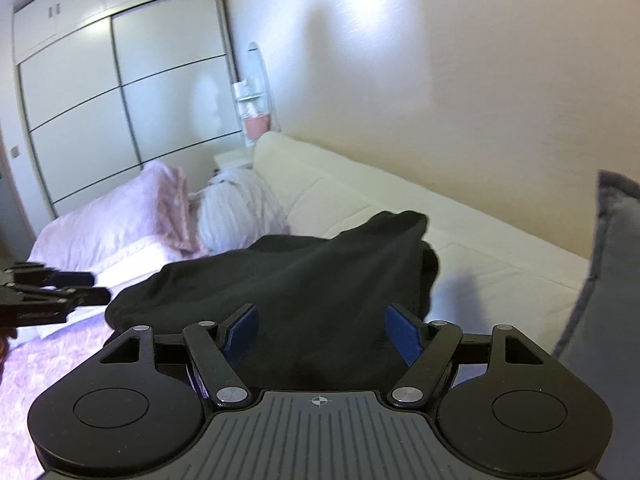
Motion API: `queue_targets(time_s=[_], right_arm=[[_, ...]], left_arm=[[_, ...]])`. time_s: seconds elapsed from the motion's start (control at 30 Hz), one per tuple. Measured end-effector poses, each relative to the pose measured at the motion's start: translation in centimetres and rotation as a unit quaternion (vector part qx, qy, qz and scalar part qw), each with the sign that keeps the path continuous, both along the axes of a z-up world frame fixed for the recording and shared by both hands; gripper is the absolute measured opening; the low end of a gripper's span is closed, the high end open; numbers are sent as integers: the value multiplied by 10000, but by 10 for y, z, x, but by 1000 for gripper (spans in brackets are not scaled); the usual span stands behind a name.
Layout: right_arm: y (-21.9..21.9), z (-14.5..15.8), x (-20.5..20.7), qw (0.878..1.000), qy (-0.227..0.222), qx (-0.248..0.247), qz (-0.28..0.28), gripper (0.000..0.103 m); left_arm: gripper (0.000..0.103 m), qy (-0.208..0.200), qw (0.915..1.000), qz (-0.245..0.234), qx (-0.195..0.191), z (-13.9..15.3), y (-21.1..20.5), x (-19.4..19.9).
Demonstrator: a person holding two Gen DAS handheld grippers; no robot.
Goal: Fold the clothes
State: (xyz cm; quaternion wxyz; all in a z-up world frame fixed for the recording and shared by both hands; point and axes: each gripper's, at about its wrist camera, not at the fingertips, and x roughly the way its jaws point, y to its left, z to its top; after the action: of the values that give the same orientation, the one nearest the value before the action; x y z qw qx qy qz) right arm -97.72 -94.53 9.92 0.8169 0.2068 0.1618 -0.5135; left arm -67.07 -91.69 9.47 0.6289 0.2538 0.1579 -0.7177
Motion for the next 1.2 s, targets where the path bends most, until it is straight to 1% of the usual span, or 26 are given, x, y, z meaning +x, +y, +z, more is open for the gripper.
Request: queue_targets(time_s=[0.07, 0.13, 0.23, 0.3, 0.33, 0.37, 0.4, 0.43, 0.57, 0.63, 0.7, 0.77, 0.83, 0.9, 1.07, 1.2], right_arm=[[11, 3, 0, 9998, -26, 4, -204, 74], [22, 3, 2, 9992, 27, 46, -407, 74], [49, 4, 13, 9964, 160, 154, -821, 74], [74, 5, 22, 9938, 183, 221, -1076, 75], [88, 6, 27, 9925, 188, 244, -1184, 81], [102, 6, 33, 9911, 193, 266, -1291, 85], [118, 6, 39, 9904, 217, 266, -1340, 91], [133, 5, 46, 9898, 243, 262, -1381, 92], [194, -2, 69, 9873, 344, 425, -1493, 92], [224, -5, 77, 9860, 383, 518, -1538, 92], [244, -8, 83, 9840, 421, 679, -1593, 92], [264, -6, 89, 9829, 435, 763, -1619, 92], [276, -6, 96, 9825, 518, 778, -1613, 92], [284, -6, 99, 9824, 563, 792, -1595, 92], [298, -3, 101, 9828, 668, 761, -1544, 92], [300, -7, 96, 9824, 669, 849, -1521, 92]], left_arm=[[53, -28, 10000, 4, -34, 1, 8, 3], [70, -42, 10000, 0, -49, 1, 20, 7], [79, 34, 10000, -74, -55, -1, 47, 18], [82, 94, 9999, -130, -57, -3, 67, 26], [84, 124, 9998, -159, -58, -3, 77, 30], [85, 155, 9997, -187, -59, -4, 86, 34], [87, 185, 9996, -215, -59, -5, 96, 38], [89, 215, 9995, -243, -60, -6, 106, 42], [90, 184, 9991, -391, -21, -13, 156, 53], [90, 191, 9989, -413, 78, -16, 177, 57], [90, 222, 9985, -456, 201, -18, 197, 60], [91, 260, 9980, -542, 211, -18, 213, 59], [96, 245, 9981, -528, 216, -18, 225, 56], [98, 242, 9983, -479, 239, -18, 231, 53], [98, 468, 9977, -346, 357, -14, 243, 45], [98, 454, 9975, -256, 469, -13, 250, 37]])
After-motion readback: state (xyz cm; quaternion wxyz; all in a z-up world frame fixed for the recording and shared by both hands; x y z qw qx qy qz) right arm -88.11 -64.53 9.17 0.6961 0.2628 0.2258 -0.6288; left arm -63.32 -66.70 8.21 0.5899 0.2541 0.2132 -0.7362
